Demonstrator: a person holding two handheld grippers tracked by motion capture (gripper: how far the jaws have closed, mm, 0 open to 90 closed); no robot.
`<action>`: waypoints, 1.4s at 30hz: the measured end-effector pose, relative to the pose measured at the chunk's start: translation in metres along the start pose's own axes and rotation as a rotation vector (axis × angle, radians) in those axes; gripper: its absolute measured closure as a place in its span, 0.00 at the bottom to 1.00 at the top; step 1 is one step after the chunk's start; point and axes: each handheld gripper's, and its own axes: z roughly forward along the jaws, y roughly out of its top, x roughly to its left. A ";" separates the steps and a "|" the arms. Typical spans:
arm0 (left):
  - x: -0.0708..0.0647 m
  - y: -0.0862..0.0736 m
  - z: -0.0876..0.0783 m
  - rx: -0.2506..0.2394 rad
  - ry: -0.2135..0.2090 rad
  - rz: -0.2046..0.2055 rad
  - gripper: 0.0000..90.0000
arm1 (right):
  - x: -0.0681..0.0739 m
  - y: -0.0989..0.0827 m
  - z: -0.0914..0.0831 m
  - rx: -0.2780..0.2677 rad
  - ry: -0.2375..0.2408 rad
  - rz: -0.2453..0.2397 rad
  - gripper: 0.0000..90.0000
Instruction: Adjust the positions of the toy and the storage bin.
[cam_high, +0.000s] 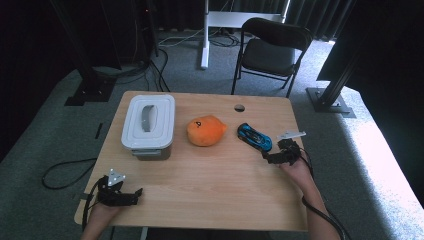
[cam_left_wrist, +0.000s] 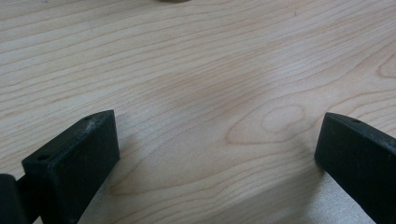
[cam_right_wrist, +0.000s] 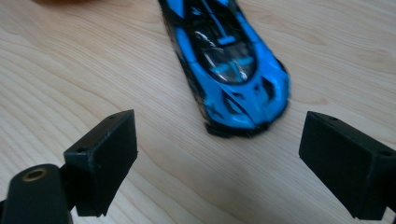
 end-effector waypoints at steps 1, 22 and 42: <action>0.000 0.000 0.000 0.000 0.000 0.000 0.00 | 0.000 0.001 0.002 0.000 -0.001 -0.003 0.12; 0.000 0.000 0.000 0.000 0.000 0.000 0.00 | -0.008 0.033 0.039 0.098 -0.002 -0.077 0.12; 0.000 0.000 0.000 0.000 0.000 0.000 0.00 | -0.004 0.074 0.081 0.247 0.031 -0.192 0.12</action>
